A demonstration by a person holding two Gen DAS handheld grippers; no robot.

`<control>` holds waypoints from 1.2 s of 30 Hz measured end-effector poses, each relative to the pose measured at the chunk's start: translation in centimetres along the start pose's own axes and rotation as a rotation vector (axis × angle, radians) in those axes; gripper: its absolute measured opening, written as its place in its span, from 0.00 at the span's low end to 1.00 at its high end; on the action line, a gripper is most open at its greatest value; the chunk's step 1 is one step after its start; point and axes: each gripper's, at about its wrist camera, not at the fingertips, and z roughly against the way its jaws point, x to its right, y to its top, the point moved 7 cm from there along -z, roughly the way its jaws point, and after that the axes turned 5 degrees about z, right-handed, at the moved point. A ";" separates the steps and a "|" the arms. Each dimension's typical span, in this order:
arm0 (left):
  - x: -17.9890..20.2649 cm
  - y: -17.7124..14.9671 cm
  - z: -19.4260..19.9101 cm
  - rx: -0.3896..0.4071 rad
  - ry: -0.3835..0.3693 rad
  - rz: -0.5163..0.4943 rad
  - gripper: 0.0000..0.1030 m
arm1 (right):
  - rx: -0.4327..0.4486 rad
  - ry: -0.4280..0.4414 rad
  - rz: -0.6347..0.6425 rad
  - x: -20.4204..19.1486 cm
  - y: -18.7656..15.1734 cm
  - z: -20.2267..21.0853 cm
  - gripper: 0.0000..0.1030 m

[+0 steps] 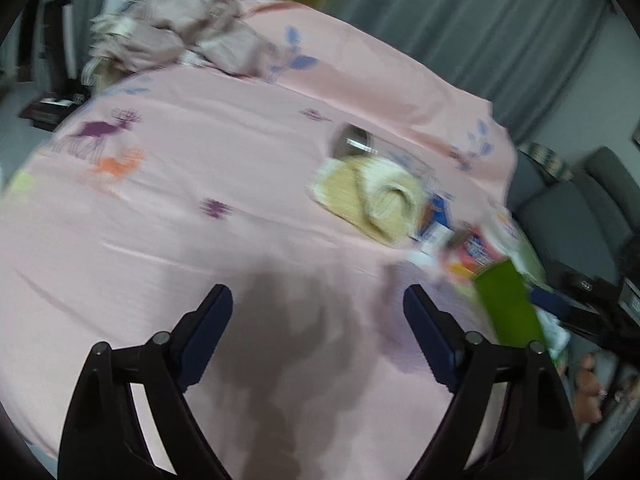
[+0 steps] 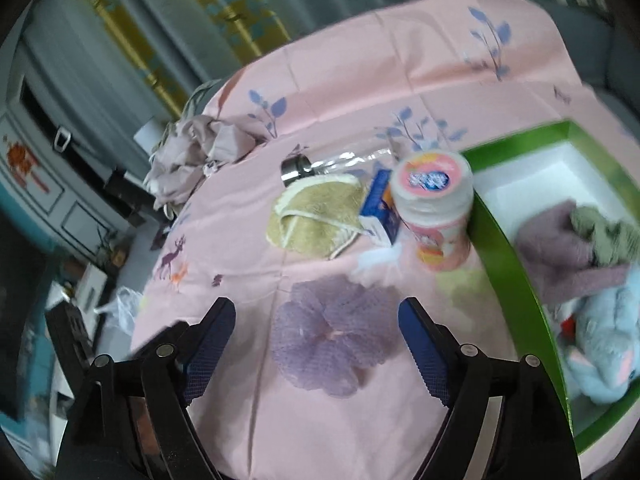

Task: Organize soft objects
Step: 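Grasp the purple mesh bath puff with the right gripper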

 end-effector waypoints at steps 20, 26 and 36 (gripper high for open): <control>5.6 -4.9 -9.0 -0.230 -0.090 -0.096 0.28 | -0.180 -0.017 -0.071 2.0 -3.2 -9.6 0.78; 5.4 -4.8 -9.2 -0.228 -0.084 -0.092 0.21 | -0.199 0.012 -0.053 1.7 -3.6 -10.3 0.62; 6.2 -4.9 -9.4 -0.212 -0.105 -0.120 0.08 | -0.224 0.121 -0.090 0.4 -4.1 -11.1 0.36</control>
